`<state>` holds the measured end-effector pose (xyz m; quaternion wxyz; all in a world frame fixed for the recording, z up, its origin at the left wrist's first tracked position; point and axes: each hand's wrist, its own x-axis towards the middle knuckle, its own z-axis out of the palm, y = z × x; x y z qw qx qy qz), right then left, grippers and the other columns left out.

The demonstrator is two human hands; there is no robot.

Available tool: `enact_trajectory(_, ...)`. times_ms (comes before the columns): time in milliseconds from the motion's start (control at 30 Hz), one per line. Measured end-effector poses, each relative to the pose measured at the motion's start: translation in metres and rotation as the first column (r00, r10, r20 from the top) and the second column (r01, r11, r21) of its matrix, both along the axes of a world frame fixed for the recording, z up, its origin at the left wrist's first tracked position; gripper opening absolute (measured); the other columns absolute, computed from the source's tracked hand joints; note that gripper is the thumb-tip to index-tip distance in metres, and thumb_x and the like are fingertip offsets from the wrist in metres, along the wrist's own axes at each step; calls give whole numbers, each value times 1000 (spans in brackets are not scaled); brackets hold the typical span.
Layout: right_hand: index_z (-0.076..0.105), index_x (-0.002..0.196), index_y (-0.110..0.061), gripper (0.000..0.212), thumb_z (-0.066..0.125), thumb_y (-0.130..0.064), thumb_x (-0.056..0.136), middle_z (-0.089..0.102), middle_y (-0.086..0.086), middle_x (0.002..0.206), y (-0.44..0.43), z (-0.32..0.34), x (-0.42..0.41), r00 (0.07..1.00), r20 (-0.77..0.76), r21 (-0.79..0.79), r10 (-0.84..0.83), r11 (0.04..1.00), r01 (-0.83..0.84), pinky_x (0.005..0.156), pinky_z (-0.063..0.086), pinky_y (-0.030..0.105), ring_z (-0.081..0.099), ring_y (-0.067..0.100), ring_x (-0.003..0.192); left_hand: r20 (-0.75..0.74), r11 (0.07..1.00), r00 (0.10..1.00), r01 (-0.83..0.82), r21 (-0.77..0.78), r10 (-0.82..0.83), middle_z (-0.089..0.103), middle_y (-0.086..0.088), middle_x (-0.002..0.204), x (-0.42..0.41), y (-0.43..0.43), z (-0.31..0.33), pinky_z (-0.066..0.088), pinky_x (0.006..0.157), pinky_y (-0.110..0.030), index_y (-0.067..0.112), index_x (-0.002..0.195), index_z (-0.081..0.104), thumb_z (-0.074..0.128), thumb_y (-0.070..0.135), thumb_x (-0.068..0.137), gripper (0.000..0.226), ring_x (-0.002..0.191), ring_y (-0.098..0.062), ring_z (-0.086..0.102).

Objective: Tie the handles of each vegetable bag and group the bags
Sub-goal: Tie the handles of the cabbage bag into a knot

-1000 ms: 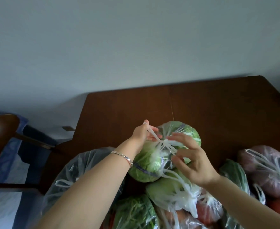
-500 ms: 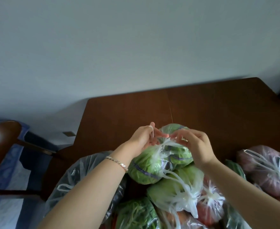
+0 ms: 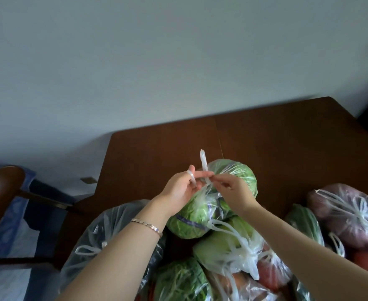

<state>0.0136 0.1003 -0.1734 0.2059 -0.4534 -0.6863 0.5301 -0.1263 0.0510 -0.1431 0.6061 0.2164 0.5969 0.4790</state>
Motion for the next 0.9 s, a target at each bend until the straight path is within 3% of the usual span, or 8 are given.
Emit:
enact_trajectory(67, 69, 89, -10, 19, 52, -17, 92, 53, -3, 66, -1, 4, -7, 995, 43, 91, 87, 992, -90, 48, 33, 13, 41, 6, 52, 28, 999, 999, -32, -13, 32, 39, -26, 139, 2, 0, -1, 53, 79, -17, -5, 93, 69, 21, 4, 98, 49, 86, -18, 51)
enact_trajectory(133, 69, 80, -18, 20, 52, -16, 92, 46, -7, 56, 0, 6, -10, 996, 18, 59, 92, 994, -93, 41, 30, 11, 37, 2, 39, 62, 998, 996, -62, -5, 62, 51, -19, 119, 4, -1, 1, 53, 71, -12, -7, 98, 67, 23, 1, 96, 45, 77, -11, 55)
enact_trajectory(200, 64, 70, -25, 27, 52, -16, 92, 41, -9, 45, 0, 6, -11, 999, -32, -25, 32, 999, -32, 36, 24, 11, 33, 3, 32, 19, 996, 996, -82, 16, 82, 58, -12, 92, 6, -4, 2, 52, 85, -19, -9, 99, 65, 27, 5, 98, 41, 82, -13, 59)
enact_trajectory(300, 69, 78, -16, 24, 50, -20, 93, 39, -10, 31, -2, 5, -9, 994, -50, -148, -94, 985, 85, 34, 21, 12, 29, 4, 30, -227, 993, 968, -98, 60, 109, 66, -3, 92, 11, -9, -2, 46, 91, -26, 8, 79, 69, 31, 22, 100, 45, 94, -18, 60)
enact_trajectory(433, 70, 81, -8, 25, 53, -23, 91, 43, -14, 29, -3, 6, -9, 982, -52, -248, -182, 955, 164, 30, 22, 12, 25, 4, 31, -489, 984, 854, -164, 72, 178, 62, -6, 75, 9, -18, -7, 43, 73, -28, 21, 61, 64, 39, 28, 98, 45, 70, -12, 54)
enact_trajectory(533, 68, 75, 0, 27, 56, -19, 90, 40, -9, 37, -3, 8, -7, 998, 3, -91, -70, 993, 70, 32, 20, 10, 29, 5, 27, -514, 987, 850, -37, 154, 113, 53, 0, 55, 15, -22, 1, 44, 60, -21, 17, 66, 65, 44, 18, 96, 37, 50, -4, 51)
enact_trajectory(700, 64, 76, -9, 26, 46, -18, 94, 44, -5, 56, -4, 11, -1, 950, 224, 101, 216, 965, -243, 43, 27, 16, 39, 6, 48, -597, 985, 802, 108, 137, -5, 63, -5, 62, 18, -4, 14, 54, 59, -25, 10, 80, 67, 55, 10, 89, 15, 57, -13, 61)
enact_trajectory(900, 44, 58, -26, 36, 48, -21, 93, 39, -6, 57, -1, 10, 0, 938, 206, 12, 278, 958, -286, 49, 26, 19, 35, 8, 51, -667, 986, 741, 156, 52, -82, 61, 0, 65, 22, 17, 18, 53, 74, -35, 13, 89, 65, 53, 8, 88, 13, 66, -16, 59)
